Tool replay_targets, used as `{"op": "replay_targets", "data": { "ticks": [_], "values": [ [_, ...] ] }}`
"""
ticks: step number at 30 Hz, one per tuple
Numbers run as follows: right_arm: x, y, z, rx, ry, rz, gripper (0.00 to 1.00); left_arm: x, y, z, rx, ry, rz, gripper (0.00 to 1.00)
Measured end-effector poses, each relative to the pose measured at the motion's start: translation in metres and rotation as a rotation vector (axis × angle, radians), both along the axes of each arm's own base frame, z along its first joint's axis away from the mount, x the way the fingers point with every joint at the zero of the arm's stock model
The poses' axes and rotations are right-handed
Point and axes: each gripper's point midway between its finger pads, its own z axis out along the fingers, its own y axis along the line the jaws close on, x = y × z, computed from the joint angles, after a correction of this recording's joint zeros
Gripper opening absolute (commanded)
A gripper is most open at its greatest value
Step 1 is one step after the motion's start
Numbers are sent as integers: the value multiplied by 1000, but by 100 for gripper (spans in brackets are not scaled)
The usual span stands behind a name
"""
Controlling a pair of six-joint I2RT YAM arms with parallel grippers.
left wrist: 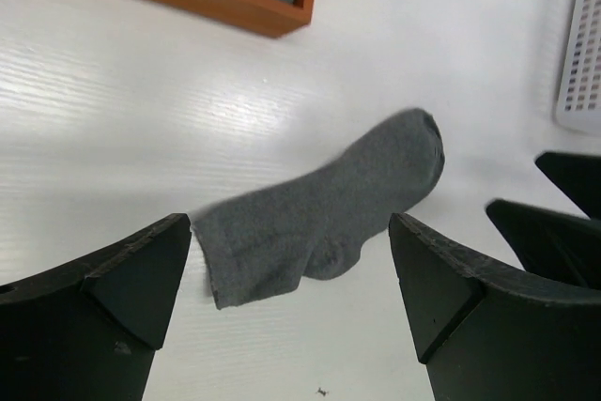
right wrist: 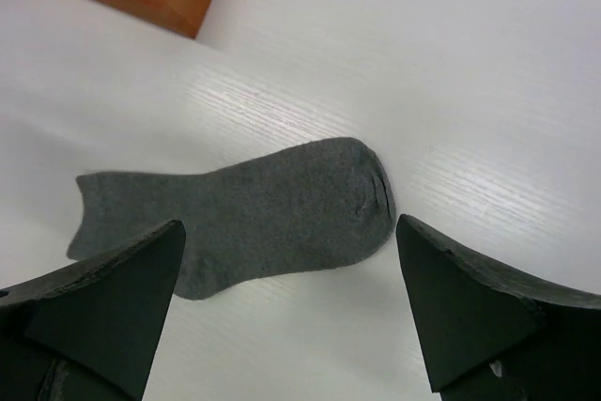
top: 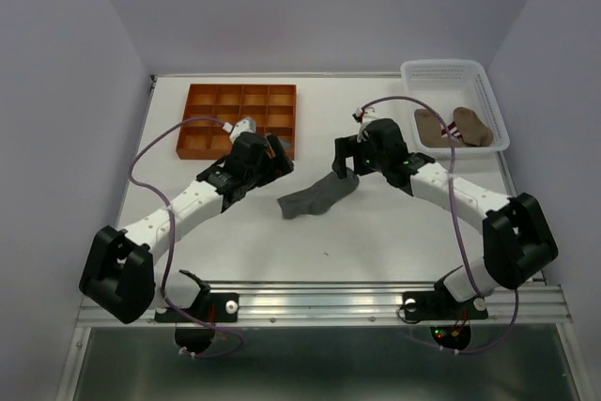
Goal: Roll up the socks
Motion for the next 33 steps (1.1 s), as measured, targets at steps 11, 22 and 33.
{"op": "replay_targets", "data": {
  "ticks": [11, 22, 33],
  "values": [
    [3, -50, 76, 10, -236, -243, 100, 15, 109, 46, 30, -136, 288, 99],
    [-30, 34, 42, -43, -127, 16, 100, 1, 135, 28, 59, -95, 359, 99],
    [-112, 153, -57, -342, -23, 394, 94, -2, 161, 8, 69, -30, 455, 99]
  ]
}}
